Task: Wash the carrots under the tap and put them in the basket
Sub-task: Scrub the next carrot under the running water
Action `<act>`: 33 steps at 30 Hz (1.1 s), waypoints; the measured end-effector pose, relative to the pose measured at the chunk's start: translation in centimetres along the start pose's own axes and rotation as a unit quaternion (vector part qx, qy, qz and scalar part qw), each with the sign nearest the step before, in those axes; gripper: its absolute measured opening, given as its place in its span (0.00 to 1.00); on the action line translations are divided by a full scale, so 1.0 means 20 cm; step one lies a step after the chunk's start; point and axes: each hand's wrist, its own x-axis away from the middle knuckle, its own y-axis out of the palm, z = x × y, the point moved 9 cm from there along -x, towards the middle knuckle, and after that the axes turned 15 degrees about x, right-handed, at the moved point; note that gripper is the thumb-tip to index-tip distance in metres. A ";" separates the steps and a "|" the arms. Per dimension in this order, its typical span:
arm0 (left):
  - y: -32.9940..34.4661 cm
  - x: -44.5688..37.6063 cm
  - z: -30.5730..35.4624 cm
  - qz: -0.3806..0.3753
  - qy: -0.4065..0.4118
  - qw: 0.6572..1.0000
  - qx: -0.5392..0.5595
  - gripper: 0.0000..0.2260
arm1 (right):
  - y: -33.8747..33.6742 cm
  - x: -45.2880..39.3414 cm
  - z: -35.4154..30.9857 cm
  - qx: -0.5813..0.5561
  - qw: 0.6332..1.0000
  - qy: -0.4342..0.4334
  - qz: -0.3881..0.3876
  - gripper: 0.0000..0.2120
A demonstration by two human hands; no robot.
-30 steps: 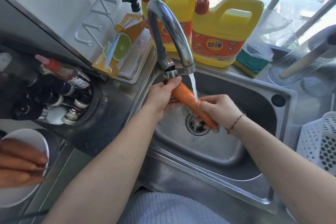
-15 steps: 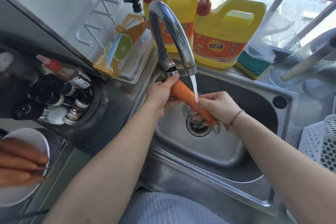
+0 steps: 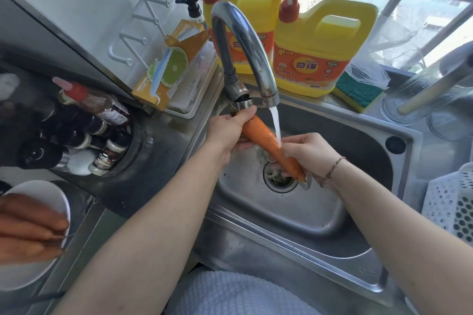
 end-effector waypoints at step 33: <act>0.07 0.00 0.01 -0.094 0.007 0.995 0.030 0.17 | 0.09 0.00 0.05 -0.052 0.994 0.052 -0.075 0.14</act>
